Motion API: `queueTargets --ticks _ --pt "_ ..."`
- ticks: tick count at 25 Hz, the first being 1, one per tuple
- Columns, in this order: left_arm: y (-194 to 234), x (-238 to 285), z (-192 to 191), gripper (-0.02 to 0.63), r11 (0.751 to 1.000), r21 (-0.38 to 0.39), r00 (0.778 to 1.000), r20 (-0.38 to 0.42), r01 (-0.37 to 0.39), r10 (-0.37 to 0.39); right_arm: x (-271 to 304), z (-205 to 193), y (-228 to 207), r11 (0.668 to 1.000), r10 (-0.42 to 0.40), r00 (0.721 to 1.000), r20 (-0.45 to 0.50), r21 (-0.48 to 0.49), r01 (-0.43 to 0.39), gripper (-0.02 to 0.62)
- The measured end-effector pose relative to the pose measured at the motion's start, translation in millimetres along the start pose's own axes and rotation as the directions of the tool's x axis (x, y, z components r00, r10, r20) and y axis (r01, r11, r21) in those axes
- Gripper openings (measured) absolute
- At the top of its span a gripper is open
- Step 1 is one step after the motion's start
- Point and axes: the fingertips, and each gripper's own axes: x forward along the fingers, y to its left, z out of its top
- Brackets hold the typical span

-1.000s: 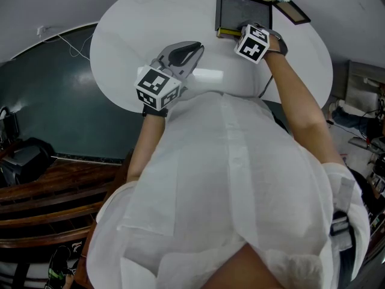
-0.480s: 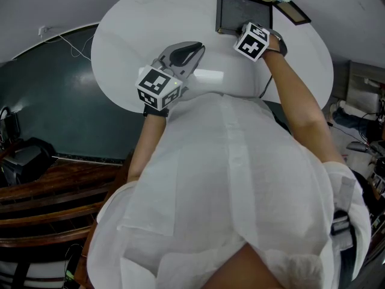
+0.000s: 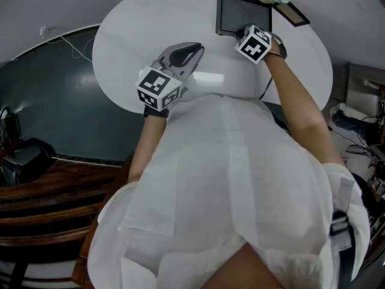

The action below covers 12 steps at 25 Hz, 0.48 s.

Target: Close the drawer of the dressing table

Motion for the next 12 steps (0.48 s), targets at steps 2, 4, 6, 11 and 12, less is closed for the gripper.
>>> queueTargets --ticks 2,4,6,11,12 --pt "1 -1 0 0.037 1.000 0.001 1.000 0.002 -0.007 0.007 -8 1 -3 0.998 -0.005 0.999 0.043 0.068 0.002 0.046" --pt "3 -3 -1 0.037 1.000 0.002 1.000 0.005 -0.014 0.014 -19 4 -10 0.987 -0.033 0.994 0.103 0.161 0.016 0.046" --pt "4 -4 -1 0.037 1.000 0.003 1.000 0.008 -0.020 0.020 -33 7 -19 0.968 -0.082 0.982 0.172 0.249 0.037 0.044" --pt "4 -7 3 0.037 1.000 0.013 1.000 0.009 -0.022 0.021 -75 4 -26 0.865 -0.230 0.906 0.356 0.502 0.022 0.037" --pt "4 -7 4 0.037 1.000 0.017 1.000 0.009 -0.022 0.022 -82 4 -26 0.833 -0.254 0.883 0.395 0.553 -0.008 0.035"
